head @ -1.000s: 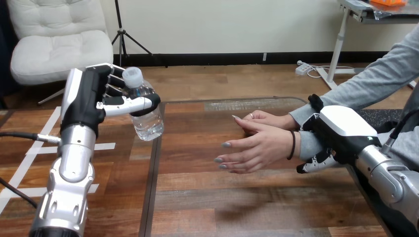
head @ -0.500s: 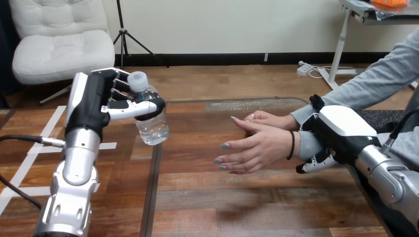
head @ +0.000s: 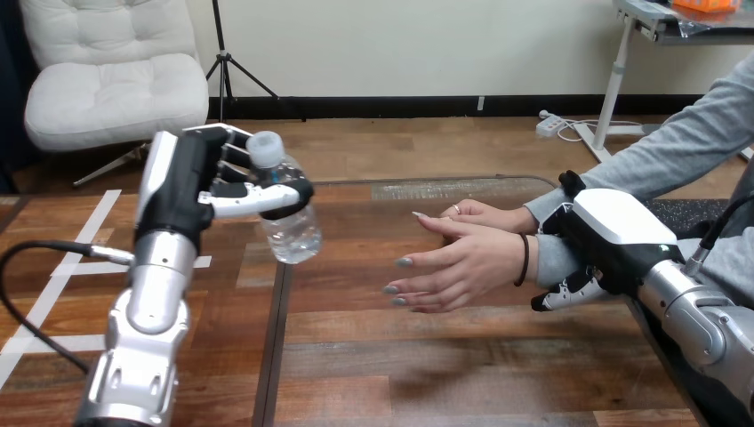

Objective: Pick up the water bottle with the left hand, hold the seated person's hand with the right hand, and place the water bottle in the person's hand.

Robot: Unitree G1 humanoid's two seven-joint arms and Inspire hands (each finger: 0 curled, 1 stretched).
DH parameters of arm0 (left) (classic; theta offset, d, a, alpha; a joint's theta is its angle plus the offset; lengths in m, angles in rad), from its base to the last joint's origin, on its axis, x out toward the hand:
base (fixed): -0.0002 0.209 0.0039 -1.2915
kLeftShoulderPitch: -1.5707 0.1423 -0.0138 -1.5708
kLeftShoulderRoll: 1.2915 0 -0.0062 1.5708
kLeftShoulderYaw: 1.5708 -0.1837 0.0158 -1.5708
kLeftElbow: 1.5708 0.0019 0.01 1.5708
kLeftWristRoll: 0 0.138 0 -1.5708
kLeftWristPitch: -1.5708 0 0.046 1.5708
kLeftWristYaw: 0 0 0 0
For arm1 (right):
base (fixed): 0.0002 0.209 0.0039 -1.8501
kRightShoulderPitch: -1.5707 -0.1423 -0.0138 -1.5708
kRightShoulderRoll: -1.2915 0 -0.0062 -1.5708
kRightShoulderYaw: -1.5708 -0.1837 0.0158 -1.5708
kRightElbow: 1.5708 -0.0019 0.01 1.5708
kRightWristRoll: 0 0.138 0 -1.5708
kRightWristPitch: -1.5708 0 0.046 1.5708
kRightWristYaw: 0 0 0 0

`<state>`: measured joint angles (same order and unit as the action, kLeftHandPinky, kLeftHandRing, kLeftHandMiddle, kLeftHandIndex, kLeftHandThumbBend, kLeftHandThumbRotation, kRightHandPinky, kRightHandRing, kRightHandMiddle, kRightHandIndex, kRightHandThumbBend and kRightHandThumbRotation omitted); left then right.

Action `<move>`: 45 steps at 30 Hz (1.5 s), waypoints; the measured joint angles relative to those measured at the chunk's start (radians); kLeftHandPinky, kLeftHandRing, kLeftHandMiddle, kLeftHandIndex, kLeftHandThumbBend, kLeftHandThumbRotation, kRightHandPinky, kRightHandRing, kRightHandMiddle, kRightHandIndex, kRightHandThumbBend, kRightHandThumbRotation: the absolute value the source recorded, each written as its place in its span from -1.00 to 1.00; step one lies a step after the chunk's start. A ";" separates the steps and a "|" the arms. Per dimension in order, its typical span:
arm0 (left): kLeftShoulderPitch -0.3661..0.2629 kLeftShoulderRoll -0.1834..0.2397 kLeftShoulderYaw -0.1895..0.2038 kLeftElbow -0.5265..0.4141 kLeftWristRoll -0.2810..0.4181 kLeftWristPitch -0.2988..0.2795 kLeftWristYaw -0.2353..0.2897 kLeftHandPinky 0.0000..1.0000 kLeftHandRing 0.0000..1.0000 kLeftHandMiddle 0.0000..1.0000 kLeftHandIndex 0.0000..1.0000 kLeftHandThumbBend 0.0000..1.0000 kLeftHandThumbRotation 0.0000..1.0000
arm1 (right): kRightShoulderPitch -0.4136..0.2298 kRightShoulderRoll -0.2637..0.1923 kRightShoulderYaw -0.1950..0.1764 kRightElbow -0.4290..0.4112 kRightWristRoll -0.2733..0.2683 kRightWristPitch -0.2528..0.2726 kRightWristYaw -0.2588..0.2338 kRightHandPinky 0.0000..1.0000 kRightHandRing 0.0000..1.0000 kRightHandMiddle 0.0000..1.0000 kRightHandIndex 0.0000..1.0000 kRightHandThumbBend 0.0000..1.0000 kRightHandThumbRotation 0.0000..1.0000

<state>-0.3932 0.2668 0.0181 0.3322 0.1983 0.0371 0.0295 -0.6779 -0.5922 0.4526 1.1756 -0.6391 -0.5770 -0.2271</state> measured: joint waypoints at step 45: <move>-0.001 -0.089 -0.044 0.010 -0.008 -0.004 -0.037 -0.34 -0.23 -0.15 -0.18 0.34 -1.00 | 0.000 0.003 -0.008 -0.041 0.012 -0.035 0.000 -0.65 -0.57 -0.46 -0.45 0.52 -1.00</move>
<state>-0.3947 0.1780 -0.0254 0.3425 0.1906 0.0331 -0.0076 -0.6779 -0.5895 0.4446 1.1345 -0.6271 -0.6125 -0.2271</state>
